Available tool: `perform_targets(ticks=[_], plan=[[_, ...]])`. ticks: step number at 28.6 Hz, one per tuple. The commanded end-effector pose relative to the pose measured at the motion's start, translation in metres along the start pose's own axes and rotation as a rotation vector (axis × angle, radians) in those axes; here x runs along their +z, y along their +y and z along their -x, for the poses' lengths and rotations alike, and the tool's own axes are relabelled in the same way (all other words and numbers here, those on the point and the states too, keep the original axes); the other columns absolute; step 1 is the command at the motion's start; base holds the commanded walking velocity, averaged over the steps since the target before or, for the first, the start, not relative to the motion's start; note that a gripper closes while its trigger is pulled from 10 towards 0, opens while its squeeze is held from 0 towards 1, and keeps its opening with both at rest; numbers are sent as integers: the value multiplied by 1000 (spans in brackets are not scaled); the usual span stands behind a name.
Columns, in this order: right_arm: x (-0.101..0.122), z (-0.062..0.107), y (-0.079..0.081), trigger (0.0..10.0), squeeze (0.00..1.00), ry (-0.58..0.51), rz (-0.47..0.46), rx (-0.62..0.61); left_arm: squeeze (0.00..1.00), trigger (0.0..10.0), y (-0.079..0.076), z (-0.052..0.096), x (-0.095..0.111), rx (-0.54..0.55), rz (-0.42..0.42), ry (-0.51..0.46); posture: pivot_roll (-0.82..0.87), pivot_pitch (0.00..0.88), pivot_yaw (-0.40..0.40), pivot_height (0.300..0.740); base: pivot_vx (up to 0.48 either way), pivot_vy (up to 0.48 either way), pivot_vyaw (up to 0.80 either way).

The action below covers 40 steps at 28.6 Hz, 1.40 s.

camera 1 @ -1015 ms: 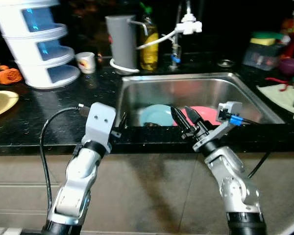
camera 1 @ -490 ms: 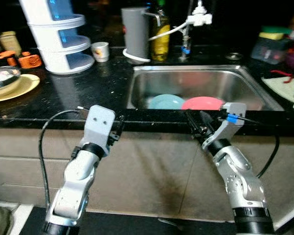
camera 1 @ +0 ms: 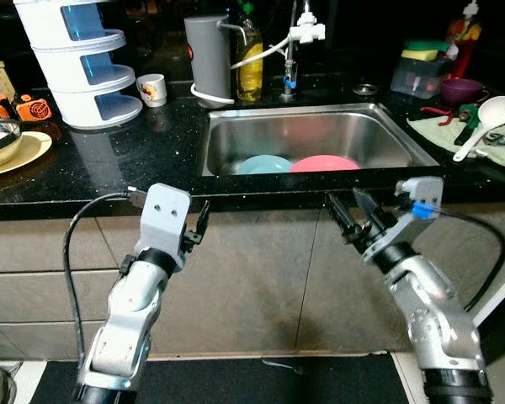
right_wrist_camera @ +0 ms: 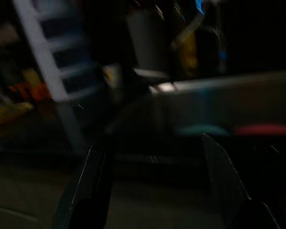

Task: Kitchen organization

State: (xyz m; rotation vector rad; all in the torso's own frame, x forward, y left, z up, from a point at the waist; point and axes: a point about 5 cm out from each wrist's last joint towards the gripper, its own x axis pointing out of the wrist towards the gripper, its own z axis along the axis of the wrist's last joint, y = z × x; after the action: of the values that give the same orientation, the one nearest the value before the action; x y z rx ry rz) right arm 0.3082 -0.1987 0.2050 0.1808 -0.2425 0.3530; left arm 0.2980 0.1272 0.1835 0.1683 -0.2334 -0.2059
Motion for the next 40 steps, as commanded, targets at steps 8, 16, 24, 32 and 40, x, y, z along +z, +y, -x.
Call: perform_targets(ticks=[8, 16, 24, 32, 40], plan=[[53, -6, 38, 10000, 0, -137, 0, 258, 0, 10000, -2, -3, 1, -10, 27, -13, -96, 0, 38, 740, 0, 0, 798], [33, -10, 62, 10000, 0, -86, -31, 311, 0, 10000, 8, -6, 8, -7, 15, -32, -78, 0, 43, 740, 0, 0, 795], [17, -17, 82, 10000, 0, -37, -63, 361, 0, 10000, 13, -2, 10, 12, 4, -35, -29, 0, 30, 740, 0, 0, 795], [16, -25, 92, 10000, 0, -43, -81, 399, 0, 10000, 17, -2, 12, 22, -3, -40, -18, 0, 20, 740, 0, 0, 798], [16, -30, 86, 10000, 0, -39, -27, 337, 0, 10000, 9, -4, 13, -1, 27, -36, -21, 0, 31, 740, 0, 0, 584]])
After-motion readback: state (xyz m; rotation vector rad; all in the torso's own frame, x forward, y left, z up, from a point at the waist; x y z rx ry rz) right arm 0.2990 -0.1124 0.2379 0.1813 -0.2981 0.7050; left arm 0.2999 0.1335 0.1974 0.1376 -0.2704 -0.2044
